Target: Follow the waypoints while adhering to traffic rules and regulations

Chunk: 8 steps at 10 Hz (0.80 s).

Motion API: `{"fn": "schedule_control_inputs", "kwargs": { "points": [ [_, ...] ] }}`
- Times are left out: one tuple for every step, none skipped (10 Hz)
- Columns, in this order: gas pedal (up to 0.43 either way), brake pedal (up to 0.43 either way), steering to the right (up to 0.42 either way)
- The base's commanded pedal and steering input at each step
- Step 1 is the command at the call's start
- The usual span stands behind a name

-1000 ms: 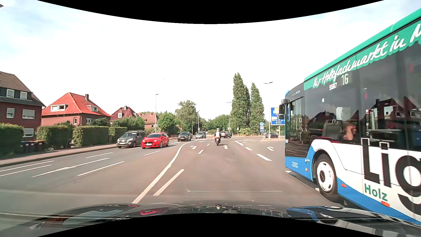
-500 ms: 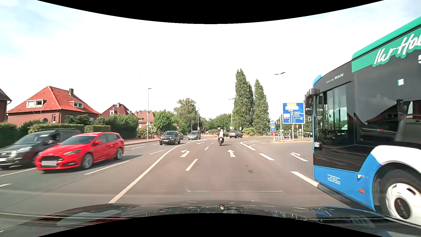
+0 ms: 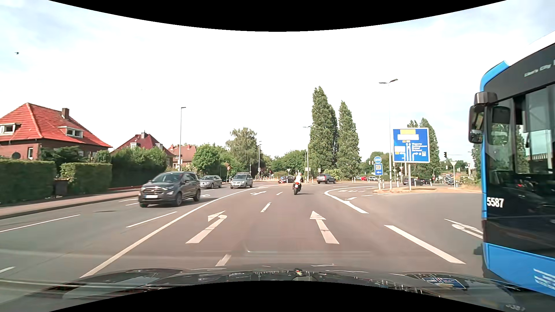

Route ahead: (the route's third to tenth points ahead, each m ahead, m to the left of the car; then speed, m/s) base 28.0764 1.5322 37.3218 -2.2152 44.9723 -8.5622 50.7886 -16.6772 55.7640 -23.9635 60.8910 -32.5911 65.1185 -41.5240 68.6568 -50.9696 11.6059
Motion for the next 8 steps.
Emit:
{"fn": "schedule_control_inputs", "kwargs": {
  "points": [
    [0.000, 0.000, 0.007],
    [0.000, 0.000, 0.007],
    [0.000, 0.000, 0.009],
    [0.028, 0.000, 0.010],
    [0.047, 0.000, 0.011],
    [0.047, 0.000, 0.011],
    [0.047, 0.000, 0.014],
    [0.047, 0.000, 0.023]
  ]
}}
